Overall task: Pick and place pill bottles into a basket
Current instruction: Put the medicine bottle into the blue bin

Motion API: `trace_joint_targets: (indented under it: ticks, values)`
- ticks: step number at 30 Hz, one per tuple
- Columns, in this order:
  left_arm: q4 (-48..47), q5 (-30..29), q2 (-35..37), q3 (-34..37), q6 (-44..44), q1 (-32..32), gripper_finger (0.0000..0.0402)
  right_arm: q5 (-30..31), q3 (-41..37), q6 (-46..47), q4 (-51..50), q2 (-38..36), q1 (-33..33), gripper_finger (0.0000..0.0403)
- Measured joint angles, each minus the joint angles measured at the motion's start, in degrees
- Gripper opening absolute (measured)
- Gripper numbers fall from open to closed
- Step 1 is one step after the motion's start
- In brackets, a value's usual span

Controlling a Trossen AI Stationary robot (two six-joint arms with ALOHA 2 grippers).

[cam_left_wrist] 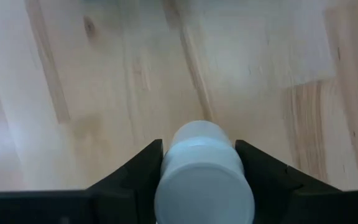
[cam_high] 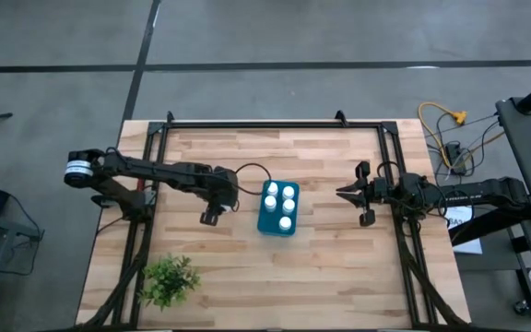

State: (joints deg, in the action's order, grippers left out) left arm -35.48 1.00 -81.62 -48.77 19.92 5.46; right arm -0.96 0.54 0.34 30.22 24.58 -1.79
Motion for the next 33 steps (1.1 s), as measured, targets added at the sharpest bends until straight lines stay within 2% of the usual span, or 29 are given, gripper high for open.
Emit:
trace_joint_targets:
  ticks: [14,21,27,33]
  values:
    - [0.4,1.0,0.0,-12.9,0.2,-6.5,0.0159,1.2,0.0,0.1,0.0,0.0,0.0,0.0038]
    - [0.6,1.4,-0.8,-15.8,0.4,-7.8,0.0159,1.2,0.0,0.1,0.0,0.0,0.0,0.0038]
    - [1.6,1.6,-4.3,-16.9,0.1,-8.5,0.0159,1.2,0.0,0.1,0.0,0.0,0.0,0.0038]
    - [2.0,1.7,-9.7,-21.6,0.4,-10.1,0.0178,1.1,0.0,0.1,0.0,0.0,0.0,0.0038]
